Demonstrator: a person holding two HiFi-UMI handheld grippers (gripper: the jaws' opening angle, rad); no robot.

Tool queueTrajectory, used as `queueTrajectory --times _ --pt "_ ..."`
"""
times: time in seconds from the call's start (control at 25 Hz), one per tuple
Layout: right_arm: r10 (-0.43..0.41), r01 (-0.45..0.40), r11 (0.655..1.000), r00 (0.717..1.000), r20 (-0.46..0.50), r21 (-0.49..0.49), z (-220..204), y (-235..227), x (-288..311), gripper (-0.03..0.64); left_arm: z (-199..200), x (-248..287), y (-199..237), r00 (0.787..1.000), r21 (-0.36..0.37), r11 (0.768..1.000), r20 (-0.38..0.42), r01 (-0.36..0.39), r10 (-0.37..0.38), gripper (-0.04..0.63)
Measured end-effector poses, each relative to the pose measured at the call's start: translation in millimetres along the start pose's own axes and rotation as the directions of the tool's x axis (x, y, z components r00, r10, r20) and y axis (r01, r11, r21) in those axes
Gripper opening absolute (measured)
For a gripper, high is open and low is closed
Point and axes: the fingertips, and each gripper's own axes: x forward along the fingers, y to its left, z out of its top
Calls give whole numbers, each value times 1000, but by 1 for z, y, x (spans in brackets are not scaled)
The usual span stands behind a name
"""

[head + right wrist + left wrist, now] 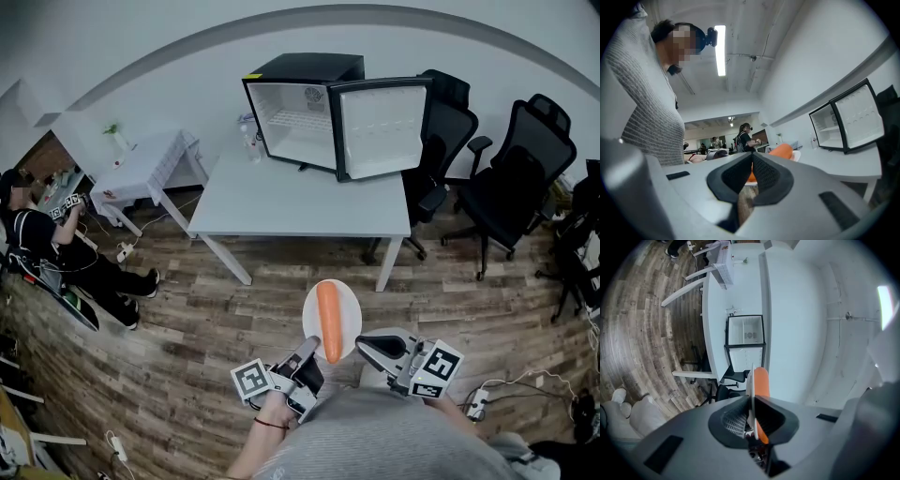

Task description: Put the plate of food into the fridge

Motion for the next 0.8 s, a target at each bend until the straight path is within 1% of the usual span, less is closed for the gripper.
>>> queueTrajectory --times 0.12,0.32,0.48,0.8 --pt "2 -2 1000 1000 3 6 2 -8 7 14 11 2 2 1000 -4 1000 18 -2 2 41" --pt "35 -35 999 999 -4 15 1 -27 22 14 34 17 5 999 7 1000 44 -8 8 41" --pt "50 -50 998 999 7 25 8 -55 37 14 54 38 6 998 6 1000 61 -17 17 40" --pt "75 -75 997 997 26 21 30 -122 66 14 93 92 3 997 0 1000 70 -22 22 40"
